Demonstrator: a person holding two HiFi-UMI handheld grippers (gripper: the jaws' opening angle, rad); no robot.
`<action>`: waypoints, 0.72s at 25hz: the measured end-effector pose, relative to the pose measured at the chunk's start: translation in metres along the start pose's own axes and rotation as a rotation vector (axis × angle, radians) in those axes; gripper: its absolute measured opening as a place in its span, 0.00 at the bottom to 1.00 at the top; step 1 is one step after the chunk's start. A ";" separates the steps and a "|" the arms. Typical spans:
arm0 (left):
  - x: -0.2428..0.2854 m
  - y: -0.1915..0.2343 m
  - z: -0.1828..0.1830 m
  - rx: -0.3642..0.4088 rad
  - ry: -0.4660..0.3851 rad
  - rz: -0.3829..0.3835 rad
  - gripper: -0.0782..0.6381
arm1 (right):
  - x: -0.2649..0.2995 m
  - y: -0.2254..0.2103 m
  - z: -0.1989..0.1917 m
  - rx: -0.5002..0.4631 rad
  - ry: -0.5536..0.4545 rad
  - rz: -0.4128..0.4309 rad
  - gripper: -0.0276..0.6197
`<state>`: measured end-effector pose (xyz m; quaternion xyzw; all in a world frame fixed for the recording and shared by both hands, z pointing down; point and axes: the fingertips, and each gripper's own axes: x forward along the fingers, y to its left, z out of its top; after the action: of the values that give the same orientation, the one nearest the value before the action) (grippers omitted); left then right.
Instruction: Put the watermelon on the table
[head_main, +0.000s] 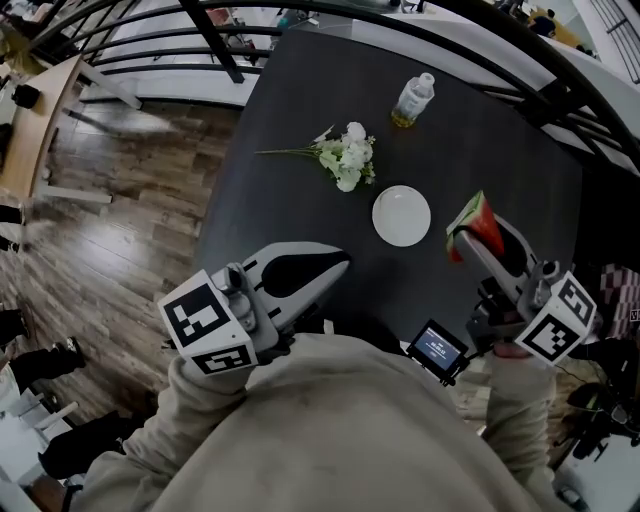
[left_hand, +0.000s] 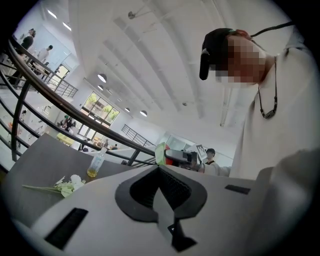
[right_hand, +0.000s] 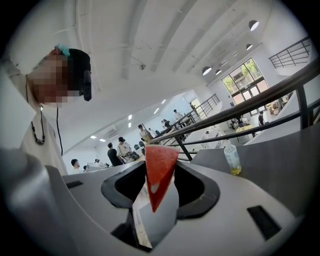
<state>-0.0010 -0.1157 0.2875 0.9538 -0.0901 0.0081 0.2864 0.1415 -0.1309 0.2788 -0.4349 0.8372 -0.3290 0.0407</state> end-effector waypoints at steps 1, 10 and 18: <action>-0.001 0.001 -0.001 -0.003 -0.001 0.007 0.11 | 0.000 -0.003 -0.002 0.005 0.004 0.000 0.34; -0.003 0.008 -0.011 -0.027 0.012 0.049 0.11 | 0.012 -0.023 -0.016 0.028 0.059 0.013 0.34; -0.003 0.012 -0.019 -0.047 0.031 0.071 0.11 | 0.022 -0.042 -0.031 0.055 0.097 0.019 0.34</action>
<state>-0.0055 -0.1147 0.3101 0.9428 -0.1197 0.0311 0.3097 0.1465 -0.1486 0.3328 -0.4091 0.8330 -0.3722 0.0150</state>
